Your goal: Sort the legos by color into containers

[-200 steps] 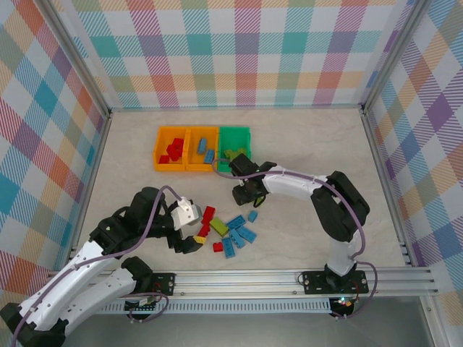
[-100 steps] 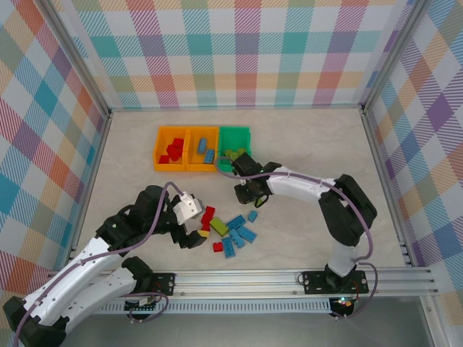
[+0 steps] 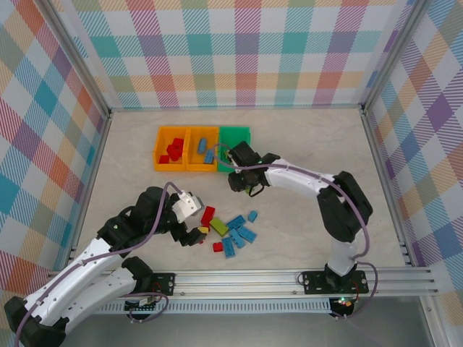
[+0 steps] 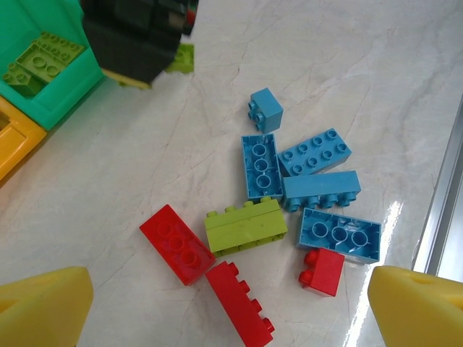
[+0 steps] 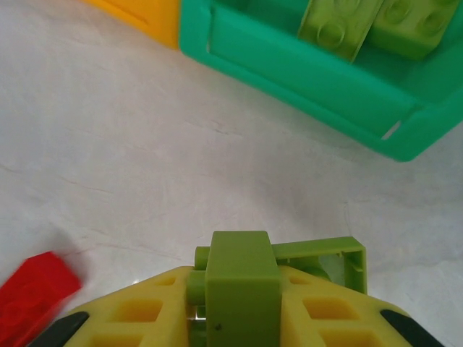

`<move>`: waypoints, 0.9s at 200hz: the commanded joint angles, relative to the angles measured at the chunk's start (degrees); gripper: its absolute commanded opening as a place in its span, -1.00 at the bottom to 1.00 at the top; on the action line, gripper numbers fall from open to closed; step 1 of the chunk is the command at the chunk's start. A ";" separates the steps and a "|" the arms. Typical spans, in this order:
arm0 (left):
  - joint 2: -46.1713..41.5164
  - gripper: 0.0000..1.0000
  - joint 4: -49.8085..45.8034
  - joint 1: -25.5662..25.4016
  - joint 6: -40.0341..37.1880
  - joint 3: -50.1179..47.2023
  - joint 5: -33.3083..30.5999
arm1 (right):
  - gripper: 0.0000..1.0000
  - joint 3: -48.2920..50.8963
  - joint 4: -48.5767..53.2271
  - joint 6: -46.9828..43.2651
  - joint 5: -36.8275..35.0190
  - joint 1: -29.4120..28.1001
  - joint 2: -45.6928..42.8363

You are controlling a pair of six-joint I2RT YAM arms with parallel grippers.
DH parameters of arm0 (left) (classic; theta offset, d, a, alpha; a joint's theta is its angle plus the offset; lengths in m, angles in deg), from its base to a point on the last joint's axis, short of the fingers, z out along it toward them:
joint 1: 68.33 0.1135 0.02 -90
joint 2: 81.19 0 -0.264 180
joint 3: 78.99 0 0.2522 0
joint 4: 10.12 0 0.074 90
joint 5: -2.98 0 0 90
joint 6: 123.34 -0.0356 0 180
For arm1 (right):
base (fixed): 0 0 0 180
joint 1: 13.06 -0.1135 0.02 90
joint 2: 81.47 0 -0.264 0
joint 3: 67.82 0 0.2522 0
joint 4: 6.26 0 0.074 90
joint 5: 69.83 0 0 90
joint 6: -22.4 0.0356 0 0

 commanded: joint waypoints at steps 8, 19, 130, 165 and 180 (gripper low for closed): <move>-0.80 0.96 1.22 -0.59 0.35 -1.02 -0.58 | -0.33 -1.29 1.14 -0.03 1.34 0.28 3.92; -0.46 0.96 1.40 -0.61 0.24 -0.94 -0.40 | -0.19 -1.66 1.71 0.00 0.59 0.28 4.41; 0.98 0.98 0.59 -0.58 -0.91 -0.76 -0.53 | -0.24 -5.90 4.97 -0.32 0.64 0.28 7.01; 1.15 0.98 0.54 -0.54 -1.17 -0.76 -0.55 | -0.21 -7.63 6.60 -1.69 1.03 0.28 8.64; 1.07 0.98 0.46 -0.54 -1.26 -0.68 -0.58 | -0.28 -8.22 6.73 -1.60 1.31 0.28 9.40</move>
